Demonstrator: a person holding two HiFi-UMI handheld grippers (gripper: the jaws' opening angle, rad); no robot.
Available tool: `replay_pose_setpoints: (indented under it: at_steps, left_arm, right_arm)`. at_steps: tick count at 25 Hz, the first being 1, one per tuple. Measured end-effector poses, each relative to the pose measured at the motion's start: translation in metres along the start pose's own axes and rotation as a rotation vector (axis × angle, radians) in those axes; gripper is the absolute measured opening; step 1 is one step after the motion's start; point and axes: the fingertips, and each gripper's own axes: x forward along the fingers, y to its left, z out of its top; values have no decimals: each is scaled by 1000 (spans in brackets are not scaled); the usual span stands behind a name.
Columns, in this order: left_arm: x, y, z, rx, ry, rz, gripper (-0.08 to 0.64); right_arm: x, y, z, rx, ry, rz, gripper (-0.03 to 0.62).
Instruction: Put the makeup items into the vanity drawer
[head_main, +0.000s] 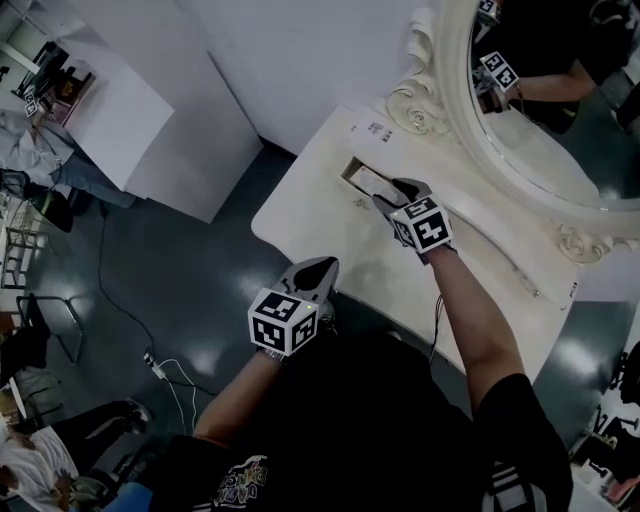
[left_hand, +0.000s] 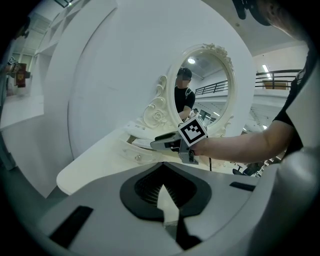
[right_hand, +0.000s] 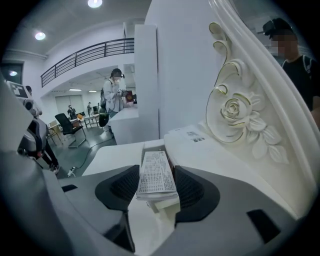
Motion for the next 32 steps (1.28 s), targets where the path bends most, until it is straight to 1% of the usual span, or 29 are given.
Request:
replay_pose_setpoints:
  at_steps: [5, 10, 14, 21, 26, 27, 28, 29, 30, 31, 32]
  left_arm:
    - [-4, 15, 6, 8, 12, -17, 0]
    - [-4, 30, 7, 13, 26, -40, 0]
    - [-3, 38, 7, 14, 45, -66, 0]
    - [-3, 52, 7, 21, 63, -112, 0]
    - [-4, 63, 9, 26, 76, -152, 0]
    - [-3, 64, 10, 29, 78, -163, 0]
    - [-2, 65, 11, 32, 77, -175, 0]
    - [-1, 66, 13, 36, 76, -186, 0]
    - [1, 66, 15, 40, 75, -198, 0]
    - [4, 66, 17, 45, 75, -209, 0]
    - [7, 66, 19, 50, 74, -221, 0]
  right_arm:
    - [11, -1, 5, -11, 20, -16, 241]
    - [24, 0, 5, -60, 33, -45, 242]
    - [28, 6, 11, -76, 39, -60, 242]
    - [34, 4, 16, -49, 45, -90, 242]
    - [32, 0, 22, -33, 31, -147, 239]
    - [29, -3, 22, -27, 22, -169, 231]
    - [24, -7, 23, -14, 8, -197, 189]
    - [18, -11, 25, 11, -12, -229, 91]
    - [11, -15, 27, 47, -35, -257, 48]
    - [3, -18, 28, 92, -59, -280, 29]
    - [-5, -22, 28, 140, -80, -296, 29]
